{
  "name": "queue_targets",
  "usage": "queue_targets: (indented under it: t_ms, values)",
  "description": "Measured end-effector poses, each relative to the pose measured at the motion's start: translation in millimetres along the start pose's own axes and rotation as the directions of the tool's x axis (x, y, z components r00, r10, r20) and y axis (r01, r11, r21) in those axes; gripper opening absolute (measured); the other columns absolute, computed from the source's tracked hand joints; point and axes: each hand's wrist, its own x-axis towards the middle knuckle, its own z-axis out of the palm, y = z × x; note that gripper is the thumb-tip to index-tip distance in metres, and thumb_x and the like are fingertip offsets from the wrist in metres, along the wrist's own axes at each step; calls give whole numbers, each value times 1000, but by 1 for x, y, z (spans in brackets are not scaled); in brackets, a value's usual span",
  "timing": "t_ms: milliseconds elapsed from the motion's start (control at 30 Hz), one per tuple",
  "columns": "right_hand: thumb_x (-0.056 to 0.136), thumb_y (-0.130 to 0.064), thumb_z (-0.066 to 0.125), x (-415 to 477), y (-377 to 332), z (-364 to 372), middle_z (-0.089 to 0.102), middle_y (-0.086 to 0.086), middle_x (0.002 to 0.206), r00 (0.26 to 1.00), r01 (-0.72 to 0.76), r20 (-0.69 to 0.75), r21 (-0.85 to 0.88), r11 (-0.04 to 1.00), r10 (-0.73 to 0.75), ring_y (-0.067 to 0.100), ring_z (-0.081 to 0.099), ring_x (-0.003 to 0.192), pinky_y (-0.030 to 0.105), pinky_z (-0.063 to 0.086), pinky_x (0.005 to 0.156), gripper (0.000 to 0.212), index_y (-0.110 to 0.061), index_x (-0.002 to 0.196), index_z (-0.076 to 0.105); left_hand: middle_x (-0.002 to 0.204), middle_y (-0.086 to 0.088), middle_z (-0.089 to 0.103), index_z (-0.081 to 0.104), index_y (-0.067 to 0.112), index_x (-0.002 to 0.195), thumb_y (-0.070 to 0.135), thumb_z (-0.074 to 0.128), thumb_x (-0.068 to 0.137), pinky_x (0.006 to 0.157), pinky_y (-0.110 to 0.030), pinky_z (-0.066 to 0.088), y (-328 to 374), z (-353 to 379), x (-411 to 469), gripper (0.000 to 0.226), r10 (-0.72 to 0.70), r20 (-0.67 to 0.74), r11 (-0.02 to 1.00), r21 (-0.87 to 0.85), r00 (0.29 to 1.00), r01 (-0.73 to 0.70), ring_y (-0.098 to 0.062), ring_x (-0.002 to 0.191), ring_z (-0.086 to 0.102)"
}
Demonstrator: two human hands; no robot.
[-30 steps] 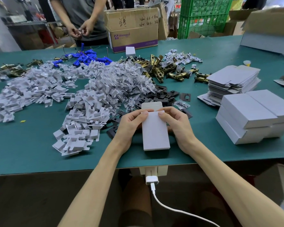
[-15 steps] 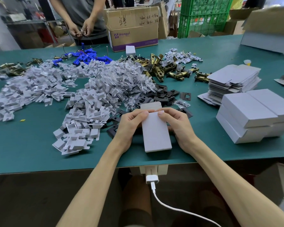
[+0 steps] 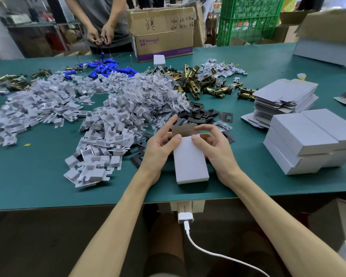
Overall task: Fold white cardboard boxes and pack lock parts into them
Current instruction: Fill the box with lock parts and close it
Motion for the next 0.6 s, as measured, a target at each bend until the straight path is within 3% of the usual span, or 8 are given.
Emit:
queue_targets:
  t_ms: [167, 267, 400, 500, 600]
  values:
    - [88, -40, 74, 3, -1, 3, 78, 1, 105, 997, -80, -6, 4, 997, 80, 18, 73, 99, 31, 58, 71, 49, -17, 125, 52, 116, -17, 74, 70, 7, 119, 9, 68, 99, 97, -55, 52, -3, 0, 0, 20, -43, -158, 999, -13, 986, 42, -27, 101, 68]
    - [92, -40, 72, 3, -1, 6, 73, -3, 115, 994, -77, 66, -84, 993, 83, 12, 70, 106, 22, 54, 77, 44, -21, 128, 56, 104, -15, 72, 69, 5, 111, 7, 67, 99, 89, -49, 53, -1, 0, 1, 12, -68, -277, 995, -95, 958, 43, -26, 96, 64]
    - [95, -33, 71, 2, 0, 11, 75, -1, 114, 980, 10, 192, -297, 955, 49, 16, 70, 105, 35, 54, 94, 51, -25, 142, 51, 93, -3, 70, 63, 3, 111, 6, 62, 102, 77, -32, 54, 0, -1, 4, 9, -84, -395, 985, -174, 915, 16, -21, 91, 63]
    - [96, -27, 71, 1, -3, 8, 78, 3, 104, 986, 14, 168, -198, 980, 20, 17, 73, 94, 34, 55, 85, 47, -24, 141, 57, 93, -5, 67, 61, 9, 102, 15, 61, 104, 72, -28, 54, 1, 1, 4, 6, -71, -375, 988, -154, 924, 13, -18, 85, 61]
    - [94, -24, 72, -1, -2, 2, 77, -1, 110, 994, -8, 109, -40, 999, 13, 12, 71, 92, 23, 54, 79, 37, -23, 131, 68, 93, -14, 67, 60, 5, 98, 34, 57, 105, 71, -31, 56, 3, 4, 4, 30, -67, -331, 989, -147, 941, 19, -20, 83, 63]
